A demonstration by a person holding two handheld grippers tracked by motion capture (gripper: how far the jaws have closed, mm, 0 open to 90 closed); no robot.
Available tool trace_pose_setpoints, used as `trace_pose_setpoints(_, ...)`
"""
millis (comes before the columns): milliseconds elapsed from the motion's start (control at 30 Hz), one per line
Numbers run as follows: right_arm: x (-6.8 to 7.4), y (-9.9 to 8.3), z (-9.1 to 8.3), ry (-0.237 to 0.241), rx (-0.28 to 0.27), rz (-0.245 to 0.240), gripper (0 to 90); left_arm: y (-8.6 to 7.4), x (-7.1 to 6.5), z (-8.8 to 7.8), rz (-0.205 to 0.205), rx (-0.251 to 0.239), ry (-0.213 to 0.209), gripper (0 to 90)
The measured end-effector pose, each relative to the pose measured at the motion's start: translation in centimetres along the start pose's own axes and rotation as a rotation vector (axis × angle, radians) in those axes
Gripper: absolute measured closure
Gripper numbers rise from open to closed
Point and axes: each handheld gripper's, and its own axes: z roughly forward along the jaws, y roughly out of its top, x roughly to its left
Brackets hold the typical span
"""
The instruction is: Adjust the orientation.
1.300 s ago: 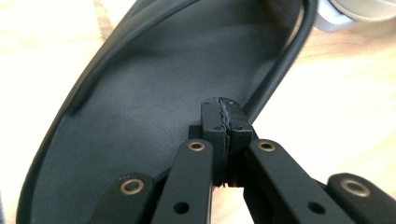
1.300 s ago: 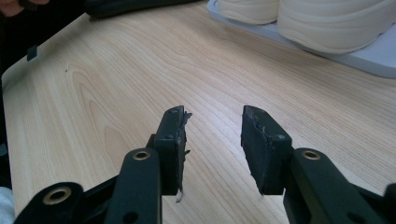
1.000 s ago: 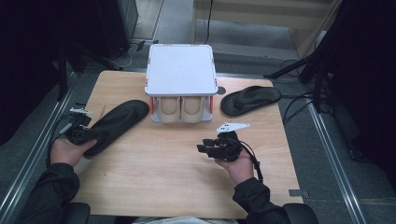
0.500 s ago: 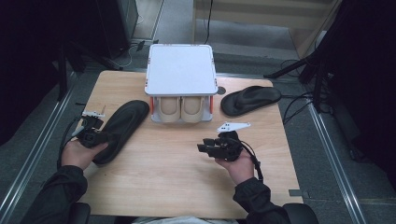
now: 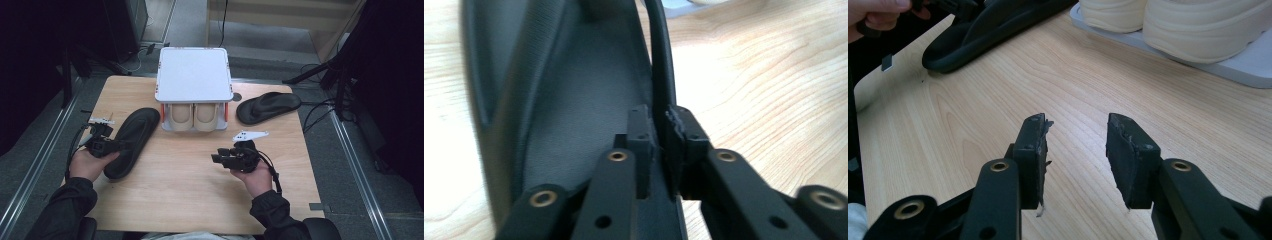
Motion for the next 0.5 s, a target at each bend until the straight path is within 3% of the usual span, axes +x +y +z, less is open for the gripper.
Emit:
trace_pose_setpoints(133, -0.1, 0.0, -0.1, 0.0, -0.003, -0.002, 61.1, 0.3, 0.4, -0.6, -0.013, -0.008, -0.019, 67.0)
trace_pose_setpoints(200, -0.2, 0.0, -0.2, -0.001, 0.0, 0.003, 60.9, 0.5, 0.6, -0.7, -0.01, 0.009, -0.048, 60.6)
trace_pose_setpoints(300, -0.3, -0.1, -0.3, -0.004, -0.004, 0.012, 60.8, 0.9, 0.7, -0.8, 0.004, 0.019, -0.041, 57.5)
trace_pose_setpoints(367, -0.4, -0.1, -0.4, -0.005, -0.007, 0.023, 60.8, 1.5, 0.7, -1.0, 0.018, 0.009, -0.009, 56.5)
trace_pose_setpoints(500, -0.4, -0.2, -0.5, -0.007, -0.01, 0.021, 60.7, 2.8, 1.2, -1.4, 0.008, -0.01, -0.003, 55.5)
